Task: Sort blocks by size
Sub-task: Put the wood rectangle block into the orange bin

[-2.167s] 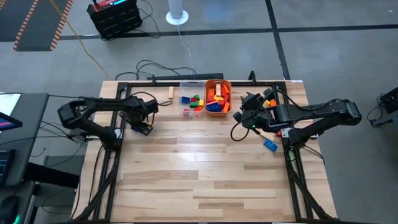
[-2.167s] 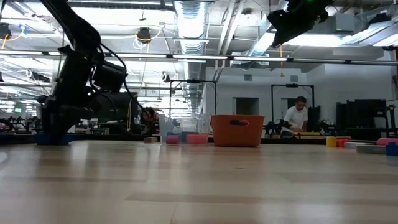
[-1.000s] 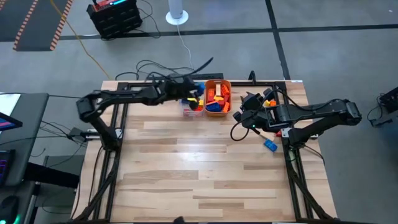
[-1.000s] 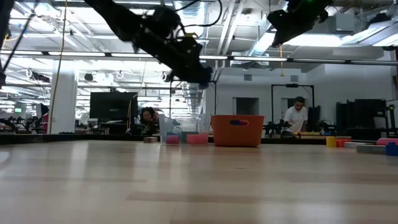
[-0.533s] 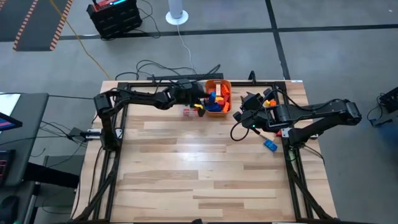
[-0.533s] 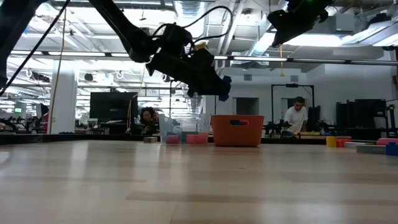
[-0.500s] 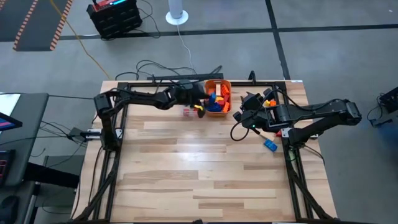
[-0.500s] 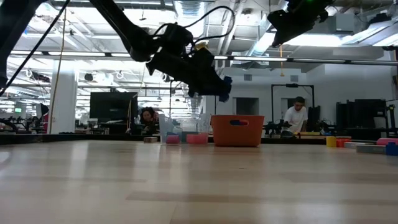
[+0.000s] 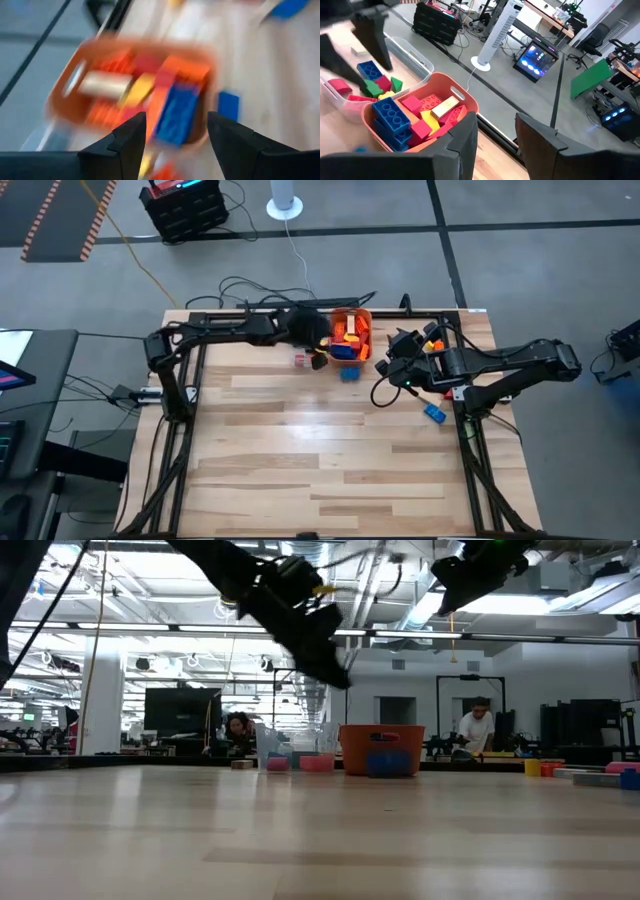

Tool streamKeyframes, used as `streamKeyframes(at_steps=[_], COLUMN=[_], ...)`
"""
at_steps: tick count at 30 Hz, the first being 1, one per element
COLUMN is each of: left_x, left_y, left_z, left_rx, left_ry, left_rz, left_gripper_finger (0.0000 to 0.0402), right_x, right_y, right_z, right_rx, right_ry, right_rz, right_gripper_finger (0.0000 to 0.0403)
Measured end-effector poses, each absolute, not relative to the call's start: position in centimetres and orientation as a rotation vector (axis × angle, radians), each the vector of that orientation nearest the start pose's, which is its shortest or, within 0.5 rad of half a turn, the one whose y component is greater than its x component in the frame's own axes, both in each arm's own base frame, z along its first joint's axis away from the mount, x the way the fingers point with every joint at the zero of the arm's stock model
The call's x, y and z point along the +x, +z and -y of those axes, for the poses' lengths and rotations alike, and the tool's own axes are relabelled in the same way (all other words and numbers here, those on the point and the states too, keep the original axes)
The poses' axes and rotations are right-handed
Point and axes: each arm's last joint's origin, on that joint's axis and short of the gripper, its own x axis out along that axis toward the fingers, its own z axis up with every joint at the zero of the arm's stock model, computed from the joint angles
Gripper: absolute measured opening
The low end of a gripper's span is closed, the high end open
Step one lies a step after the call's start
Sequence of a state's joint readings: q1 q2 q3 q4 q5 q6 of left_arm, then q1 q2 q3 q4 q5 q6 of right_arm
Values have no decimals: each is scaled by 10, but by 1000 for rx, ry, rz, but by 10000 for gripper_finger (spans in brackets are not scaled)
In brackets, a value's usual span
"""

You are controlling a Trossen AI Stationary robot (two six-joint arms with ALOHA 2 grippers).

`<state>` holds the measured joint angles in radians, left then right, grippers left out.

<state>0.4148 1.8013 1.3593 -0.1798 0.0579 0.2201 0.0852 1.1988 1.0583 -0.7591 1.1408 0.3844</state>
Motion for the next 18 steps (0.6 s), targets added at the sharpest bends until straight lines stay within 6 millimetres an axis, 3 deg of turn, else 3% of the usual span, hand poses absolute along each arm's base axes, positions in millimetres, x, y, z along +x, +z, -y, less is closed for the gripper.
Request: streamKeyframes(at_steps=[4,10,14,18], left_x=[339,277,242,230], left_y=[247,236,221,199], left_z=[-175,-187,-201,-211], left_rx=[22,-72,-194,-278], left_ry=[348,517,698,775], left_rz=[-770,-741,-675,-675], left_gripper_finger=[205,206,206,206], right_x=[224,224,236,263], right_y=[310,306,300,290], right_z=[7,3,-1,-2], right_rx=[-209,-180,-194,-219], right_ry=[-1090,-1004,-913,-759], right_rz=[-586,-645,-681,-709], right_gripper_finger=[163,163,163,163])
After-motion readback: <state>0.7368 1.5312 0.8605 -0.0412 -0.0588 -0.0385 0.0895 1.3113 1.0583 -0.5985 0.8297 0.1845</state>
